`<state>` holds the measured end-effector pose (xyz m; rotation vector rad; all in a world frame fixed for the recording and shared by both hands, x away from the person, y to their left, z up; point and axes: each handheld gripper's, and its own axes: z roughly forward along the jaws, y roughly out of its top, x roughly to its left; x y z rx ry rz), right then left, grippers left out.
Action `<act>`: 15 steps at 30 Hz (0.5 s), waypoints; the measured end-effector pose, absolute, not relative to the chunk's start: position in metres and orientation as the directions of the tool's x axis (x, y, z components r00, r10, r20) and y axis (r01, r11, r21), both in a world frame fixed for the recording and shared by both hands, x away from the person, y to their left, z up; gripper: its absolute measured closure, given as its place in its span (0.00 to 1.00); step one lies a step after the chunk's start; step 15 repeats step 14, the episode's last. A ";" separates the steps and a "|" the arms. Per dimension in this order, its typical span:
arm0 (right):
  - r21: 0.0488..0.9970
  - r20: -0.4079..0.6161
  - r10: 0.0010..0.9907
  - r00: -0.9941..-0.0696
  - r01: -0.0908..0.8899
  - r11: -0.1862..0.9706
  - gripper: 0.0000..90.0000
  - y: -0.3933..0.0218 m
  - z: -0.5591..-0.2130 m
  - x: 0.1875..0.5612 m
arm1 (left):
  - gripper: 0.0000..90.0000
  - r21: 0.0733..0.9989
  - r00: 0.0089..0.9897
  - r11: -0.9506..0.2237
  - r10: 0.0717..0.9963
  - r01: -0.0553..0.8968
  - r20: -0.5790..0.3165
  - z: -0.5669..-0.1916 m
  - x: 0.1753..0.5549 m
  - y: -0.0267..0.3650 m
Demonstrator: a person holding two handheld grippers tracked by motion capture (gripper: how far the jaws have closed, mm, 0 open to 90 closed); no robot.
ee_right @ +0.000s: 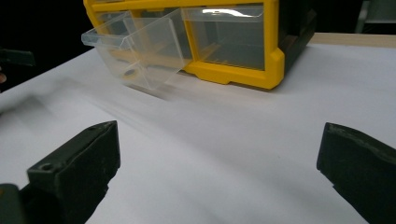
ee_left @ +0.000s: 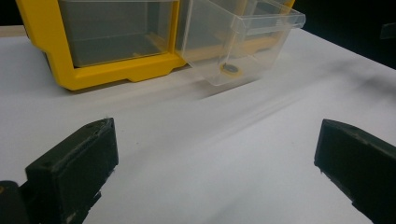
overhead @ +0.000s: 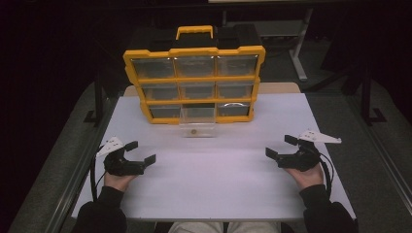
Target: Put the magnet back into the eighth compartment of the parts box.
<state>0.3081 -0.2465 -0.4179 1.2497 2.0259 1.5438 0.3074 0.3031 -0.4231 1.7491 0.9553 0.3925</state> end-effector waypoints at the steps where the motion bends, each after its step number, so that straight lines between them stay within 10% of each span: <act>1: 0.893 0.256 0.777 -0.575 0.449 0.038 0.00 -0.248 -0.419 0.307 | 0.00 0.903 0.627 -0.125 0.758 0.411 -0.181 -0.423 0.307 0.303; 15: 0.914 0.186 0.787 -0.588 0.397 0.081 0.00 -0.246 -0.427 0.299 | 0.00 0.903 0.626 -0.115 0.757 0.413 -0.190 -0.423 0.309 0.304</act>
